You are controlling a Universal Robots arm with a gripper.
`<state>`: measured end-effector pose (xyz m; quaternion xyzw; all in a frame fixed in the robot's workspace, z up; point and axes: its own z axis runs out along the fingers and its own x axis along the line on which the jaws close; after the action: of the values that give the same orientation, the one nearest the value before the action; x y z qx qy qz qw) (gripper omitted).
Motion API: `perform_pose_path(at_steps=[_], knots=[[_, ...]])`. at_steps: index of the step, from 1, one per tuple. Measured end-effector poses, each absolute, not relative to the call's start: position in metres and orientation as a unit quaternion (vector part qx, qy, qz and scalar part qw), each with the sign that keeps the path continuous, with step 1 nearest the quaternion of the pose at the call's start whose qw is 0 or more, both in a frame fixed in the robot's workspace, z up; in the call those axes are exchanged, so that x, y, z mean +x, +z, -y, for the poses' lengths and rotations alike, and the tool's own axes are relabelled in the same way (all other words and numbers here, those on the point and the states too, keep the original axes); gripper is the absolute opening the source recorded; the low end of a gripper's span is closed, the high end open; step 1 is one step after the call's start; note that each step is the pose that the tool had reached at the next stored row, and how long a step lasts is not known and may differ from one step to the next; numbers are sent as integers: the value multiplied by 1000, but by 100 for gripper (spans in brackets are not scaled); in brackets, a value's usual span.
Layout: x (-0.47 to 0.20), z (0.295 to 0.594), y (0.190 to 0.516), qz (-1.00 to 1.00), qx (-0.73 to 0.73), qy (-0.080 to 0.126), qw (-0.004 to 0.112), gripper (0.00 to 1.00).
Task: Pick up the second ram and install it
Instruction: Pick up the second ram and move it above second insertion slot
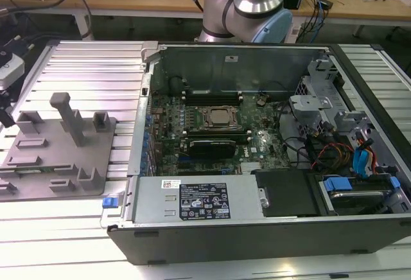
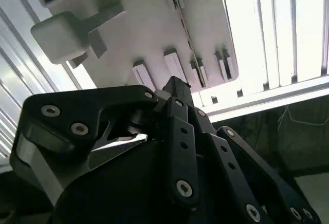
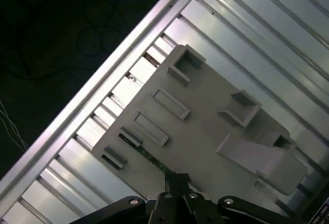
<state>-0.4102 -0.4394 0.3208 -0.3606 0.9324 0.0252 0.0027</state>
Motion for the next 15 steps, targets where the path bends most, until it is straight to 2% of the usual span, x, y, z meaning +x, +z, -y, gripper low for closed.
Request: perform_pose_path(at_steps=[15], knots=[[-410, 439, 317, -824, -566, 25, -3, 8]])
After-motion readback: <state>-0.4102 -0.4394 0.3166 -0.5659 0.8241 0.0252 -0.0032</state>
